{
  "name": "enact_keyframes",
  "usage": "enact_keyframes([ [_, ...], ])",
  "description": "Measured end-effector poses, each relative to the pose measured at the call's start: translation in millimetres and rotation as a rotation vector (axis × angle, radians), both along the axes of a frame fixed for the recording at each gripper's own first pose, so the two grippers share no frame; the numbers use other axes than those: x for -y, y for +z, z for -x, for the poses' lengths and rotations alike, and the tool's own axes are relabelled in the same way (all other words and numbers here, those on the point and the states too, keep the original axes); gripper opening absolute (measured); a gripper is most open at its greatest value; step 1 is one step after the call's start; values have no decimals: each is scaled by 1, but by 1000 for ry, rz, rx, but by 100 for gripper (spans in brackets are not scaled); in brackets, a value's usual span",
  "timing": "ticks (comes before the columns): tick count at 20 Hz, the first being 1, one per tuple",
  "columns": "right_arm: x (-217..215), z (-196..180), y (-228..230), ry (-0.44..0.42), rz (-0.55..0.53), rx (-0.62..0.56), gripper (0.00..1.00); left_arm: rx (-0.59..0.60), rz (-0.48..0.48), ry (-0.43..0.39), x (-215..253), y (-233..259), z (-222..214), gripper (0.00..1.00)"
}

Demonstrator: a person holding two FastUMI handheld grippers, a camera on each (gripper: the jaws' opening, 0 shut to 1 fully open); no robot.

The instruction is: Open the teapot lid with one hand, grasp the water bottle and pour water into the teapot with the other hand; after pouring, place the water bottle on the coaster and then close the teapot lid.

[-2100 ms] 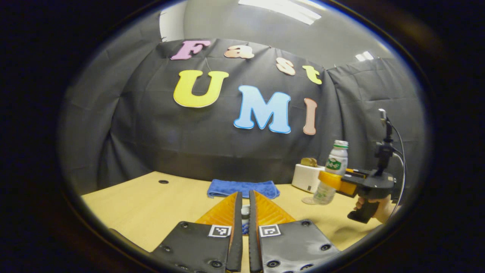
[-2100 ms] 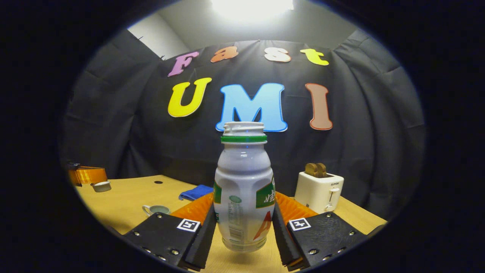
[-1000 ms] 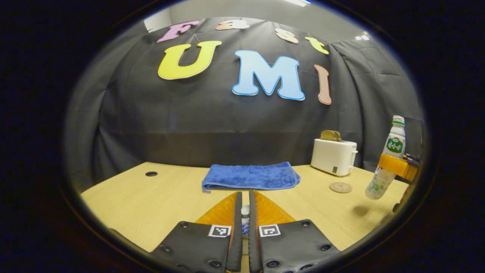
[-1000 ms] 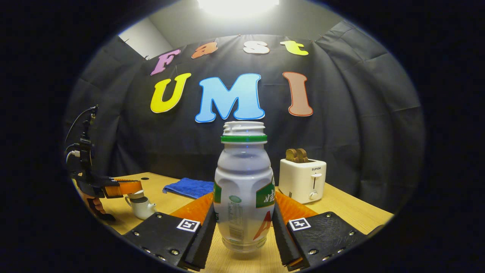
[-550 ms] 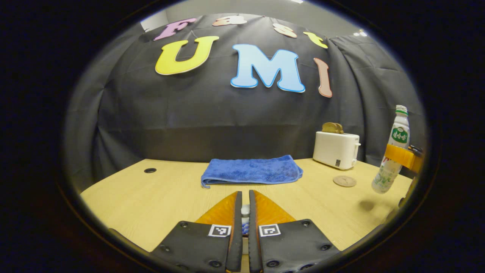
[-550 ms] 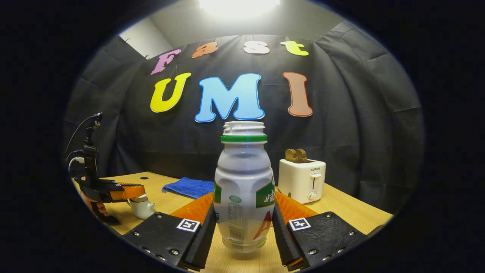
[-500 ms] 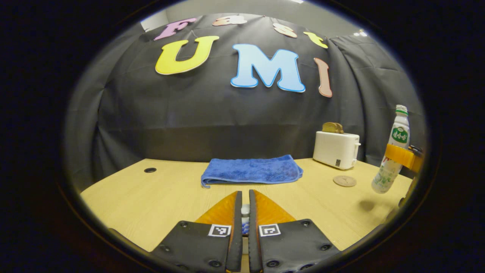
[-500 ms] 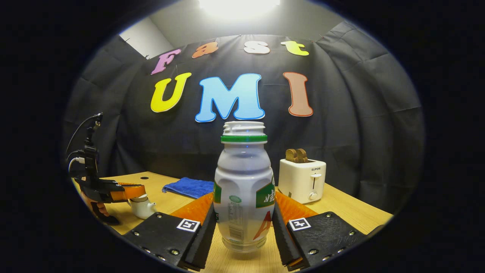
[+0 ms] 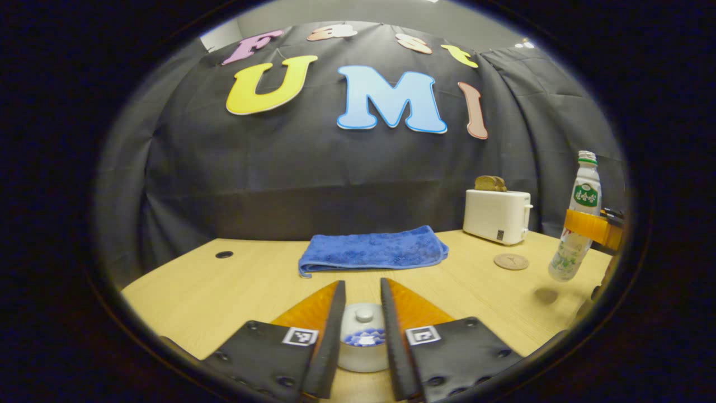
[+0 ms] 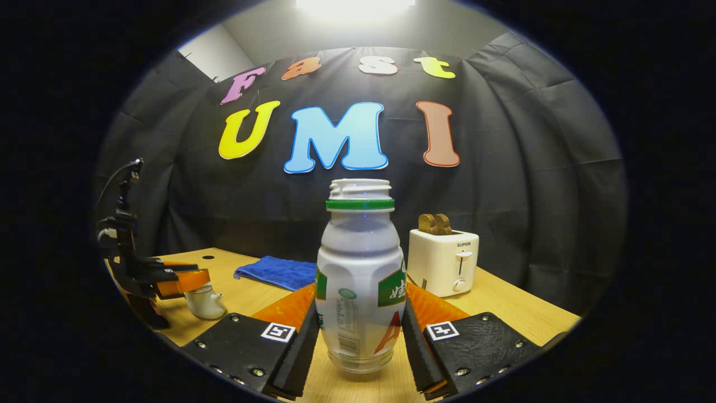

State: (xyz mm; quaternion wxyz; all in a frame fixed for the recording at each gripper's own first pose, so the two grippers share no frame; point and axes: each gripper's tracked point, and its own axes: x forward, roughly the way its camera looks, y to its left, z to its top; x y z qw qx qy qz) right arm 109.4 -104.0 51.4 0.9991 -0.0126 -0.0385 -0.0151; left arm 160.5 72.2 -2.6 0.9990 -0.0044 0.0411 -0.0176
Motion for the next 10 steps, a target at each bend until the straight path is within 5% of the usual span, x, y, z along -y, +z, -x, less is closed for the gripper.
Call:
enact_keyframes([
  [1, 5, -1, 4, -15, 8, 11, 70, 41, 15, -3, -1, 19, 10, 73],
  [2, 9, -3, 10, -29, 14, 21, 67, 86, 31, -5, -3, 37, 23, 79],
  [10, 46, -67, 32, -73, -56, -25, 70, 198, 23, -54, -20, 74, 151, 88],
])
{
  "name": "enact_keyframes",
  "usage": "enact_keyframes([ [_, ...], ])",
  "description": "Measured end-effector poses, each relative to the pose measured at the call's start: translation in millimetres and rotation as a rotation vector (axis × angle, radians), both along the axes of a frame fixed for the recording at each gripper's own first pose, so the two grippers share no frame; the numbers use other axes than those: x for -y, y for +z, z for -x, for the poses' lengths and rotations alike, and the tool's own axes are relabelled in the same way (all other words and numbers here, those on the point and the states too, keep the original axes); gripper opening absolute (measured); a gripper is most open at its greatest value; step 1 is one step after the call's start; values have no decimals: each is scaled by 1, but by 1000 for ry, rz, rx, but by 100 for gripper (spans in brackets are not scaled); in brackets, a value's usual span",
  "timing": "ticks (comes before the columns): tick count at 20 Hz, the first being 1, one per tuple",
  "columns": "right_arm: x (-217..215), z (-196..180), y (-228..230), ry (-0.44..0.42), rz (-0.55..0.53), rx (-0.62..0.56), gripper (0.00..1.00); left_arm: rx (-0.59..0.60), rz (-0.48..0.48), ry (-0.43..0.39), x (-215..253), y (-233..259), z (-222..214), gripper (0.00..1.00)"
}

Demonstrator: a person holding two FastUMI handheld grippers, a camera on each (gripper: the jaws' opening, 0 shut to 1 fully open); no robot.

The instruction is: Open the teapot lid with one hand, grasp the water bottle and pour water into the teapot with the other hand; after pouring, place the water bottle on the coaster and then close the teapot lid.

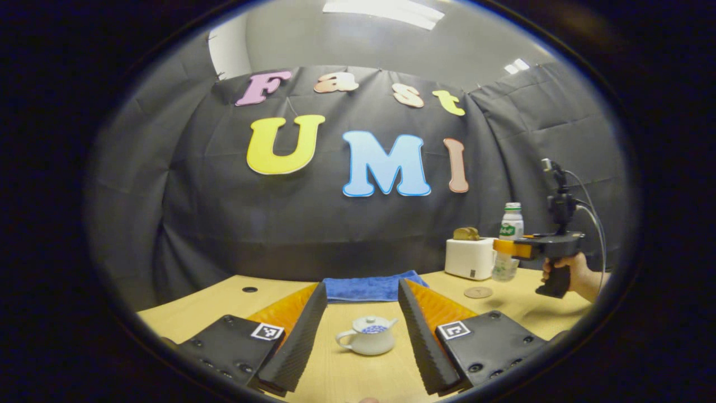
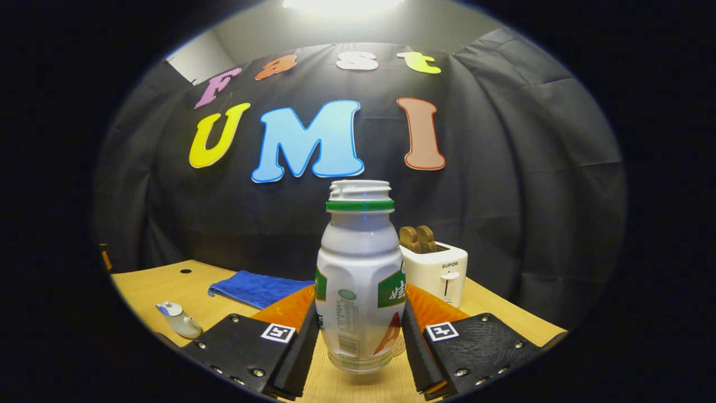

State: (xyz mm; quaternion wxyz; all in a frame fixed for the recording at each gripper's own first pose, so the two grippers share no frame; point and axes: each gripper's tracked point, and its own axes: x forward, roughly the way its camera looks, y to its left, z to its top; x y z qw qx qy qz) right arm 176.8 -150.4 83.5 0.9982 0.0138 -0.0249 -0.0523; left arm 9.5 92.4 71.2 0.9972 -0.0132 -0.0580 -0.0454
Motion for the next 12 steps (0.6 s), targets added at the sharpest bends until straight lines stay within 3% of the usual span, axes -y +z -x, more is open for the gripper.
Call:
enact_keyframes([
  [4, 16, -45, -24, -56, 59, -49, 70, 2, 60, -12, -3, -6, 27, 88],
  [8, 22, -73, -48, -76, 97, -89, 70, -35, 11, 4, -3, -27, 24, 88],
  [12, 28, -83, -55, -92, 80, -94, 70, -37, 25, -11, 1, -28, 20, 88],
])
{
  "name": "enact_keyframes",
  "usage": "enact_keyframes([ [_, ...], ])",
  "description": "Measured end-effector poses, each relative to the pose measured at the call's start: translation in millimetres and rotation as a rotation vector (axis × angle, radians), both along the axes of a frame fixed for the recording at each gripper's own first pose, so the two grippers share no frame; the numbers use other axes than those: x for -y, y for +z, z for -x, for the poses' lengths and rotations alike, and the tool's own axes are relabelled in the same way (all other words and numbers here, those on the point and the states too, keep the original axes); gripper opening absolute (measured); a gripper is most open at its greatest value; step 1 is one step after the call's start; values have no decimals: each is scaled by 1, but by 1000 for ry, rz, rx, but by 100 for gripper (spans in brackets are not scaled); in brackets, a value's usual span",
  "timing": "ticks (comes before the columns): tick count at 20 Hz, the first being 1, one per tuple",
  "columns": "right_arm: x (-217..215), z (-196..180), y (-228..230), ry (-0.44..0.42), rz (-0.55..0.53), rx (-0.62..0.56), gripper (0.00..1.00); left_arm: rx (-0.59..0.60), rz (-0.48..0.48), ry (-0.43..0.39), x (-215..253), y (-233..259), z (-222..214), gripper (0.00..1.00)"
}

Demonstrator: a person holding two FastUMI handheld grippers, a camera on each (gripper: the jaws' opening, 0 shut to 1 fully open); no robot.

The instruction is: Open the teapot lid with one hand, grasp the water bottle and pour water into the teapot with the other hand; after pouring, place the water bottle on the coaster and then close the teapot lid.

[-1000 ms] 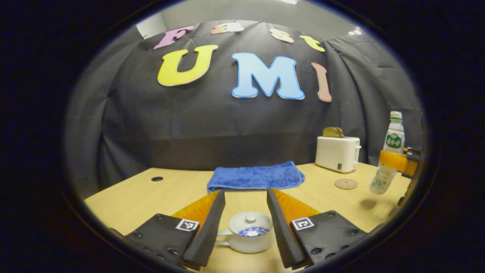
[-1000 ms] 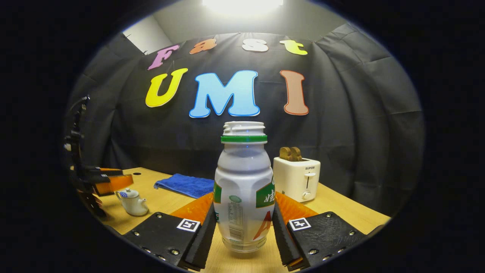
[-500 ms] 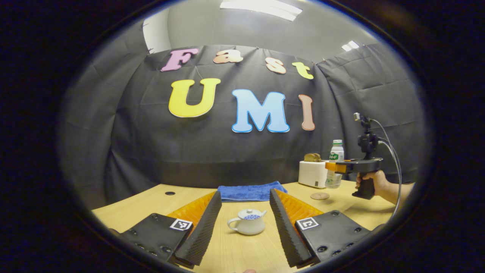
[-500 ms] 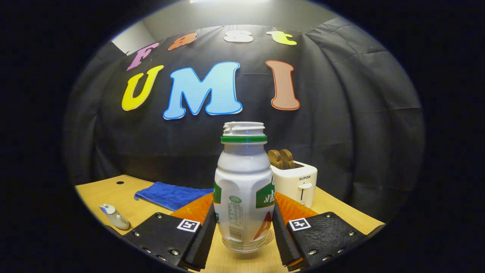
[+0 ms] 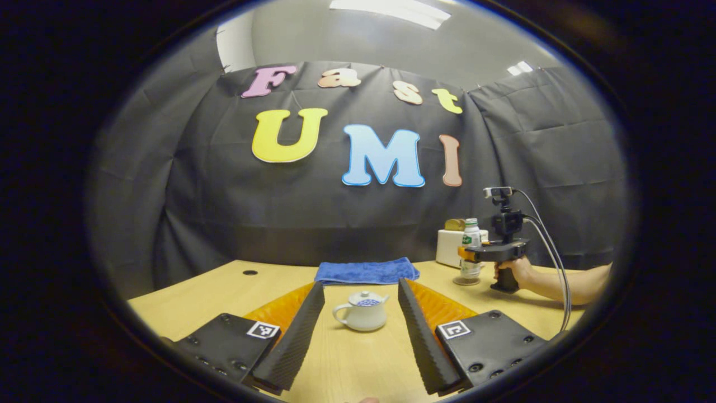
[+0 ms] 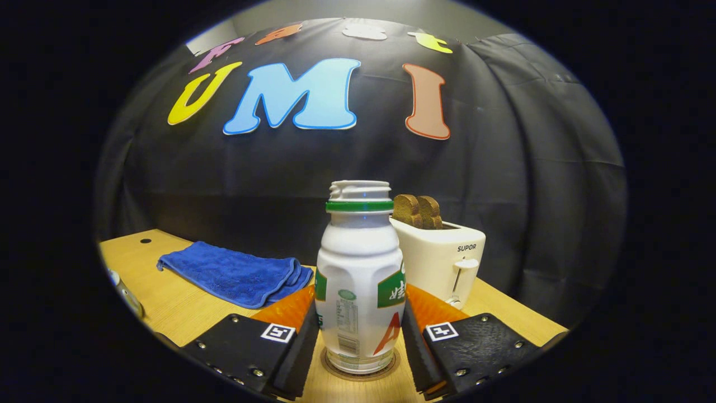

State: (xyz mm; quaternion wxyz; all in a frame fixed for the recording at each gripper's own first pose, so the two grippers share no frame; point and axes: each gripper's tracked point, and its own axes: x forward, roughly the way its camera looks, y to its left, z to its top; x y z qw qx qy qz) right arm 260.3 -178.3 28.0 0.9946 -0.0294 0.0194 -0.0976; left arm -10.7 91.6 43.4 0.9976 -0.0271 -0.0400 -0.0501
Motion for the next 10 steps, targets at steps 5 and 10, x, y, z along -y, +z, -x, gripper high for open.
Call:
enact_keyframes([
  [5, 3, -4, -12, -5, -36, -12, 70, -16, -3, -4, 4, -5, -4, 88],
  [10, 6, -7, -15, -10, -39, -4, 70, -13, -17, -5, 9, -5, -7, 88],
])
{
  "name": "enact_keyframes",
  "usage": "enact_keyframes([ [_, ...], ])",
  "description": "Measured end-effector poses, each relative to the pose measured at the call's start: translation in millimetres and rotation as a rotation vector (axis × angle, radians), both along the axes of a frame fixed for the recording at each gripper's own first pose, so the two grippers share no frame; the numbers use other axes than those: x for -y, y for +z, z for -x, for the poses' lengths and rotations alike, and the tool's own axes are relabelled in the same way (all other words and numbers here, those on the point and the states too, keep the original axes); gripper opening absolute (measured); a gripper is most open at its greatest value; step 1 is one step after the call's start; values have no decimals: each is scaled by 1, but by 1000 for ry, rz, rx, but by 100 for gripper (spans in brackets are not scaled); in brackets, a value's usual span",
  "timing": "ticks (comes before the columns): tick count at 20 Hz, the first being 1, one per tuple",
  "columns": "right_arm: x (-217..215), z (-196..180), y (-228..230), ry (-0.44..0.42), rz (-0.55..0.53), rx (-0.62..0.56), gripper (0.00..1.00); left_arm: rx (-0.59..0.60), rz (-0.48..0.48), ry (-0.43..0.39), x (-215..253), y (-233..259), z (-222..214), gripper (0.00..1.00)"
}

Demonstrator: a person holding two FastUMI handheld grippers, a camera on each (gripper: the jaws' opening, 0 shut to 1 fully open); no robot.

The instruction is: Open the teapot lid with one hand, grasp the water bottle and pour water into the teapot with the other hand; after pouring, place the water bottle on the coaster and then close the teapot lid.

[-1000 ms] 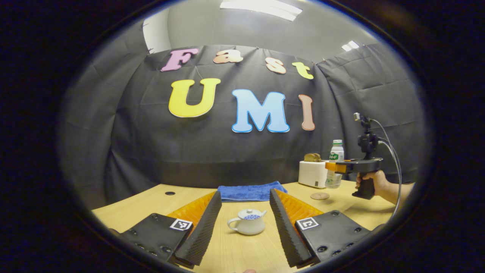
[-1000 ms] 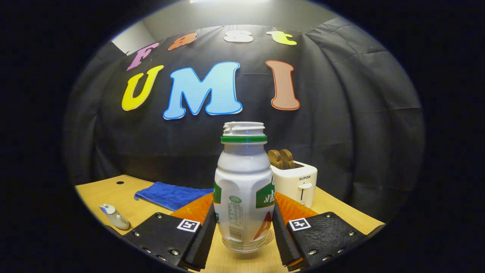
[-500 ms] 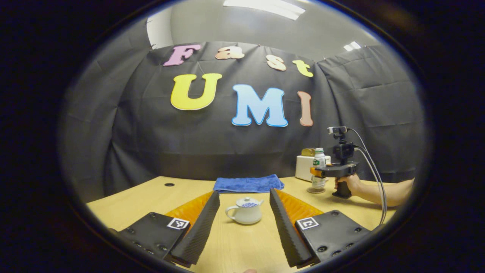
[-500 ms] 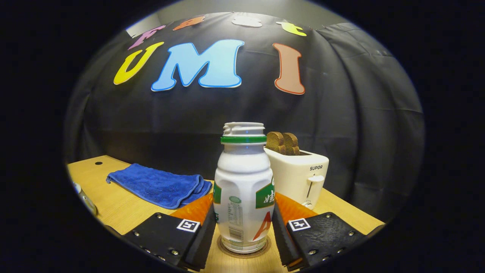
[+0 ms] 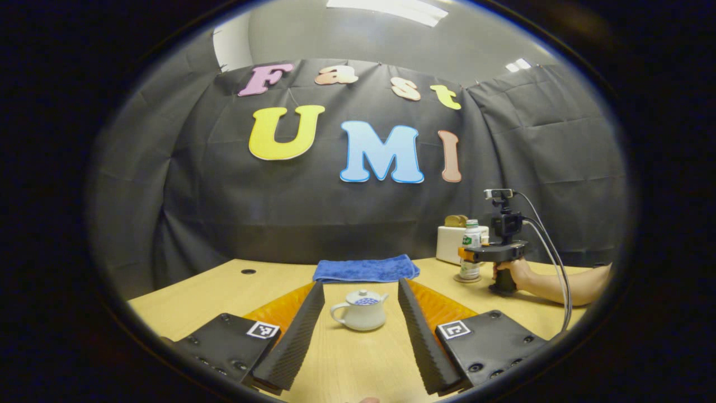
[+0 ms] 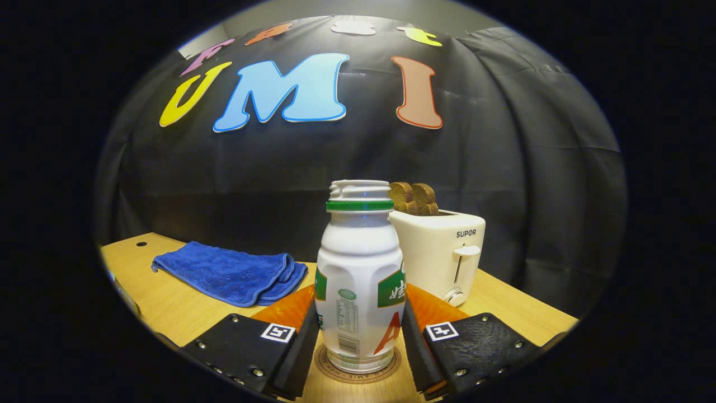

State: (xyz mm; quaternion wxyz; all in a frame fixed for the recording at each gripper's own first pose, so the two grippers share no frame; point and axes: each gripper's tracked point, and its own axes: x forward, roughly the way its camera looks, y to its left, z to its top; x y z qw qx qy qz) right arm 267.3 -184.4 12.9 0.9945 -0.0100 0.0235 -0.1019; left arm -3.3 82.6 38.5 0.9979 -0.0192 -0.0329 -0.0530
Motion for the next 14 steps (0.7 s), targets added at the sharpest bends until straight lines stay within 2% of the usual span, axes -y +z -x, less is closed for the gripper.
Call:
enact_keyframes([
  [3, 0, 0, -1, -2, -2, 0, 70, -8, -4, 3, 2, -3, -1, 88],
  [5, -1, 4, 3, -15, 31, -4, 75, -12, -4, 4, 3, -3, -2, 88],
  [7, 1, 16, 24, -32, 57, 44, 99, -14, -17, 10, 3, -4, -1, 88],
  [11, -5, 65, 75, -48, 32, 144, 96, 5, -54, 21, 8, 5, 11, 88],
  [14, -25, 134, 88, -55, 7, 149, 96, 18, -42, 12, 28, 3, 13, 87],
])
